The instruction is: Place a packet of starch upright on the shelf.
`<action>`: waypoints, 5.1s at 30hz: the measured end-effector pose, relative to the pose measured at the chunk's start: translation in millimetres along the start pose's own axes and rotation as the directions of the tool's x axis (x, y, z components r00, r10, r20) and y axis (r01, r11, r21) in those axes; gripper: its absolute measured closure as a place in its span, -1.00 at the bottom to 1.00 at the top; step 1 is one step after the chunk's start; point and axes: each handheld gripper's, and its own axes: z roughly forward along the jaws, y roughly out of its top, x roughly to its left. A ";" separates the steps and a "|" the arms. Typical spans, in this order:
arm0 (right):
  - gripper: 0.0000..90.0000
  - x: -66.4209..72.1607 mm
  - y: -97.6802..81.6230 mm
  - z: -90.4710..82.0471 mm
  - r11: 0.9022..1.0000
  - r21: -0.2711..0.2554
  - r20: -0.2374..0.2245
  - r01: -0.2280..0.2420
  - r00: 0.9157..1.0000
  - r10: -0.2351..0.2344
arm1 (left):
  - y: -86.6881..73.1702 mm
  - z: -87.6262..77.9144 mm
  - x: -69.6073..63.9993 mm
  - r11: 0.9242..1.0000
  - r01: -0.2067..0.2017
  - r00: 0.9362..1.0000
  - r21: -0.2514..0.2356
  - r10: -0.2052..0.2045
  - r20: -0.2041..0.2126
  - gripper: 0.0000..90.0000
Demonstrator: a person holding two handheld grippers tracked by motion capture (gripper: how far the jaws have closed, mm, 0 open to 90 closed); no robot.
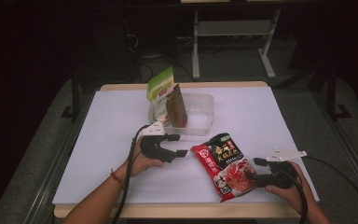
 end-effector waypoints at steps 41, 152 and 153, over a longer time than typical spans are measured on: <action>-0.19 18.7 4.6 33.6 0.998 0.005 -0.101 -0.055 0.993 0.055 | -5.1 76.0 -11.6 0.971 0.193 0.976 0.140 -0.205 0.077 -0.18; -0.52 11.3 12.2 8.1 0.983 -0.184 0.004 -0.002 1.000 0.003 | 74.0 -54.2 -31.2 0.941 -0.086 0.949 -0.326 -0.022 -0.315 0.81; -0.52 11.1 12.7 8.0 0.982 -0.187 0.009 -0.002 1.000 0.004 | 76.3 -54.3 -30.0 0.942 -0.088 0.947 -0.324 -0.022 -0.320 0.81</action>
